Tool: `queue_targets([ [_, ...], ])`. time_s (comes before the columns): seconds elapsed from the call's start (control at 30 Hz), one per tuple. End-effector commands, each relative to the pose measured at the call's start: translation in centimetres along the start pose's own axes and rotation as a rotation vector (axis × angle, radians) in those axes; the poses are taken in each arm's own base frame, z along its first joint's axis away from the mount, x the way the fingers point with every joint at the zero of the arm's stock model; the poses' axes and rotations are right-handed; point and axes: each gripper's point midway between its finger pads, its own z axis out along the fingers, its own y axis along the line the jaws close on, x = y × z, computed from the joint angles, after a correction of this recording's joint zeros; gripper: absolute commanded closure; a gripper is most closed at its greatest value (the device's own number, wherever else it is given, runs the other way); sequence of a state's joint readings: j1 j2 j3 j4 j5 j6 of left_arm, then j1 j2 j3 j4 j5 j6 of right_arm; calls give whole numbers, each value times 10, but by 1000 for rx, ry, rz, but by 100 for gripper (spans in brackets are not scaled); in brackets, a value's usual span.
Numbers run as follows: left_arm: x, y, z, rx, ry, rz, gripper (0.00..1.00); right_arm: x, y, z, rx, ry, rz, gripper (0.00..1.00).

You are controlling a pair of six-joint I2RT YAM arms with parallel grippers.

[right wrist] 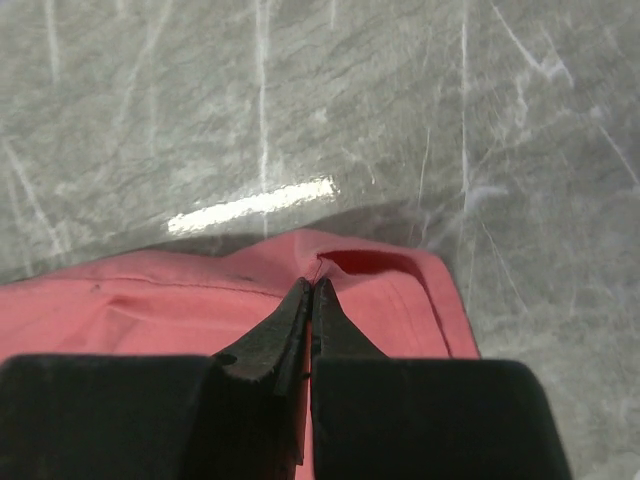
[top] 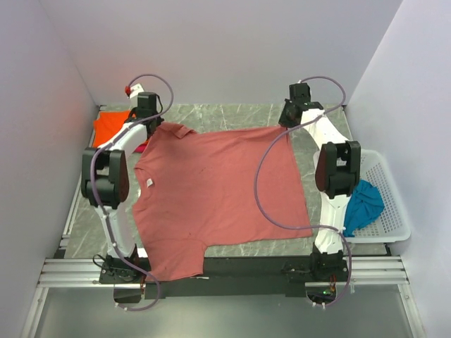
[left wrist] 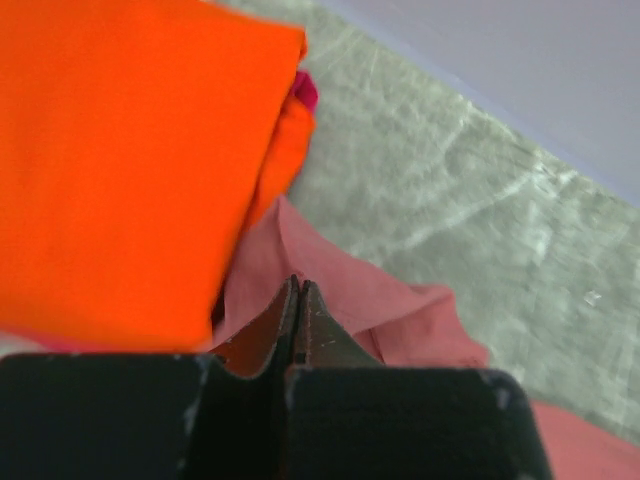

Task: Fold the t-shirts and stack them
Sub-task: Fold the tshirt

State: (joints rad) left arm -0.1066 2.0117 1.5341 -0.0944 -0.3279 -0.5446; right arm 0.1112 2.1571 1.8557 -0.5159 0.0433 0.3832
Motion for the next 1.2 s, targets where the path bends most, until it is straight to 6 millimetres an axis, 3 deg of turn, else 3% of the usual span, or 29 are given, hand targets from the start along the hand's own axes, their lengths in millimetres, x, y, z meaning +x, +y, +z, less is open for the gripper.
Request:
queue_targets([
  [0.0,-17,-4,-56,-76,-39,-66,100,-34,6,-46,-42,-106,0,100],
  [0.13,0,21,-88,-217,29,-157,100,-25,0,-56,-33,-88,-12,100],
  [0.33,20,22,-139,-235,95,-217,100,-11,-9,-68,-8,-54,-37,100],
  [0.37,36,29,-146,-263,130,-217,100,-9,-11,-69,-1,-50,-40,100],
  [0.5,52,48,-168,-309,173,-232,100,-6,-14,-79,10,-41,-51,100],
  [0.67,46,48,-198,-287,170,-278,100,4,-23,-83,39,-16,-65,100],
  [0.83,37,56,-225,-275,162,-313,100,-2,-21,-95,27,-38,-77,100],
  [1.17,60,68,-262,-263,227,-354,100,-4,-21,-112,16,-41,-107,100],
])
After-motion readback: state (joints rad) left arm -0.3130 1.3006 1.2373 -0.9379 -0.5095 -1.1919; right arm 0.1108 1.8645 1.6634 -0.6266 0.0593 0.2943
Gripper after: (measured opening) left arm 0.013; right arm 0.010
